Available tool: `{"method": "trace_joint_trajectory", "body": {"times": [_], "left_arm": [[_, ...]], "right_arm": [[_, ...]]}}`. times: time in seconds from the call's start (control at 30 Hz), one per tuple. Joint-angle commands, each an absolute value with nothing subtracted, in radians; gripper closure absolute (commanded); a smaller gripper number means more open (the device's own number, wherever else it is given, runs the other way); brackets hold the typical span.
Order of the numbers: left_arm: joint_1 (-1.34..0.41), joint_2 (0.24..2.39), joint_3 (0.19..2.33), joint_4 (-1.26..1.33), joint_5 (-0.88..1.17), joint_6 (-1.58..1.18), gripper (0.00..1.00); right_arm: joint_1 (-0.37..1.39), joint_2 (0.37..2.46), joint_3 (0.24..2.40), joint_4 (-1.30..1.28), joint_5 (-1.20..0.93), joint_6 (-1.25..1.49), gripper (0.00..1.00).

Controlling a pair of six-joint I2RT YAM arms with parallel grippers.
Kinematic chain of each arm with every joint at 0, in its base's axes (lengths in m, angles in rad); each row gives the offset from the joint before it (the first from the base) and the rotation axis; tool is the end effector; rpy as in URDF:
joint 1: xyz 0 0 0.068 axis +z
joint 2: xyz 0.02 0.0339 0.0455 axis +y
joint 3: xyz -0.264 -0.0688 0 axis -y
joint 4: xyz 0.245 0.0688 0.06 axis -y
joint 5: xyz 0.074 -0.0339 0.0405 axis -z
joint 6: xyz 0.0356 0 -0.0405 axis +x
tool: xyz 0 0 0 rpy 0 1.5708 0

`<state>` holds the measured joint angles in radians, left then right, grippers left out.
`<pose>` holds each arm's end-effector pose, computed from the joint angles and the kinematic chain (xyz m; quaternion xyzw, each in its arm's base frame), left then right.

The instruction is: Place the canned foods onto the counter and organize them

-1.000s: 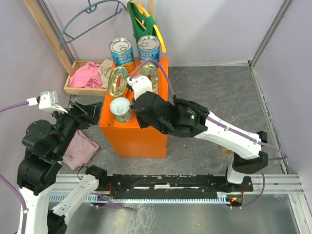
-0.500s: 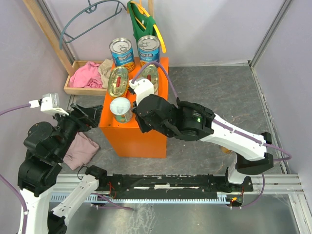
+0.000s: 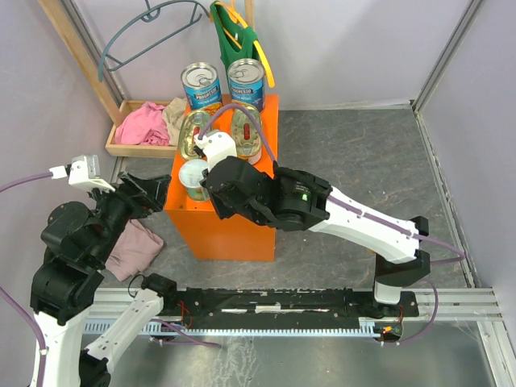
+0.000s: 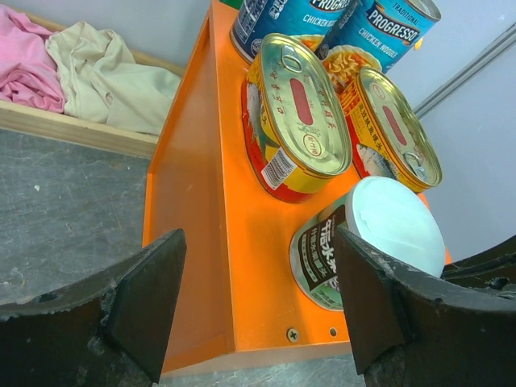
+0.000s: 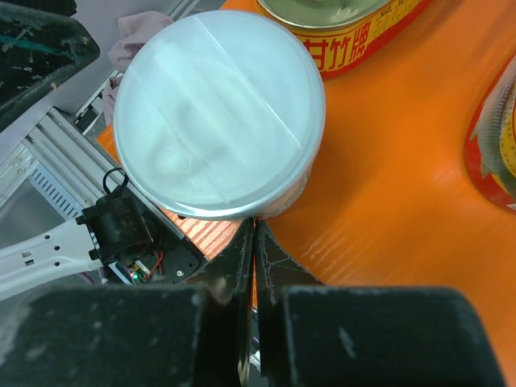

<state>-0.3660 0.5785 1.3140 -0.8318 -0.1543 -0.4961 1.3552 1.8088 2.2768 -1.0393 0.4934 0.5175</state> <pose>0.0477 -0.0124 0.4562 -0.0997 0.7332 -0.2282 0.6328 0.0940 0.3505 0.4772 -0.2393 0.8252 0.2472 0.4481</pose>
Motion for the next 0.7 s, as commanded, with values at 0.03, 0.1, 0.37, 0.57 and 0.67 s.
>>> {"method": "trace_joint_trajectory", "body": {"times": [0.03,0.1,0.37,0.57,0.67], "left_arm": [[-0.363,0.563,1.312,-0.823,-0.159,-0.477,0.20],[-0.363,0.562,1.310,-0.825,-0.161,-0.474,0.20],[-0.363,0.561,1.311,-0.828,-0.174,-0.463,0.20],[-0.365,0.564,1.318,-0.832,-0.181,-0.456,0.20],[-0.364,0.564,1.318,-0.833,-0.184,-0.456,0.20]], "right_arm": [[1.346,1.830,2.349,-1.010,0.486,0.503,0.94],[1.342,1.838,2.359,-1.011,0.483,0.503,0.94],[1.326,1.866,2.392,-1.004,0.466,0.496,0.94],[1.315,1.880,2.399,-0.999,0.451,0.496,0.94],[1.312,1.884,2.399,-0.998,0.447,0.496,0.94]]}}
